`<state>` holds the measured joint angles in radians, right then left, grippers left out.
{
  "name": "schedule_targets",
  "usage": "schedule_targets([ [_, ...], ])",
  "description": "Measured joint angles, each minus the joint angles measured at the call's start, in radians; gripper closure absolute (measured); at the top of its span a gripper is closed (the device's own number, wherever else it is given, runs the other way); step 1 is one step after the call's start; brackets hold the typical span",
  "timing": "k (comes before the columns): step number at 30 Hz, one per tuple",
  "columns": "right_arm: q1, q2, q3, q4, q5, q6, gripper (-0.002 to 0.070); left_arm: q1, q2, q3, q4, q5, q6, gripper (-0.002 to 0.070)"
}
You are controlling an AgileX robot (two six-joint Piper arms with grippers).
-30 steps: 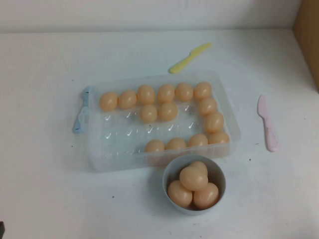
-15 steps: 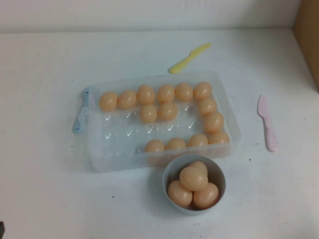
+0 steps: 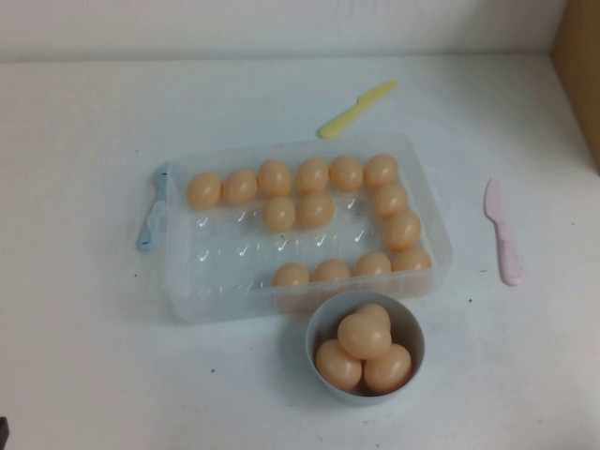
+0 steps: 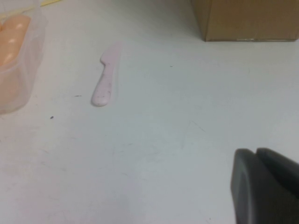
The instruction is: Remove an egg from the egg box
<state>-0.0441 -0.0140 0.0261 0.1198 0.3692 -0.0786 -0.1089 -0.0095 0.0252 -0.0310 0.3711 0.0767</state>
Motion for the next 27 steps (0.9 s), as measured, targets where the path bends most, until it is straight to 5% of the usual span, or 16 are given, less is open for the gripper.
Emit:
schedule_targets([
  [7,0.000,0.000,0.000,0.126,-0.044,0.000,0.0694,0.000,0.000,0.000,0.000,0.000,0.000,0.0678],
  [15,0.000,0.000,0.000,1.056,-0.217,0.002,0.0694,0.000,0.000,0.000,0.000,0.000,0.000,0.0678],
  [27,-0.001,0.000,0.000,1.271,-0.285,-0.196,0.0694,0.000,0.000,0.000,0.000,0.000,0.000,0.0678],
])
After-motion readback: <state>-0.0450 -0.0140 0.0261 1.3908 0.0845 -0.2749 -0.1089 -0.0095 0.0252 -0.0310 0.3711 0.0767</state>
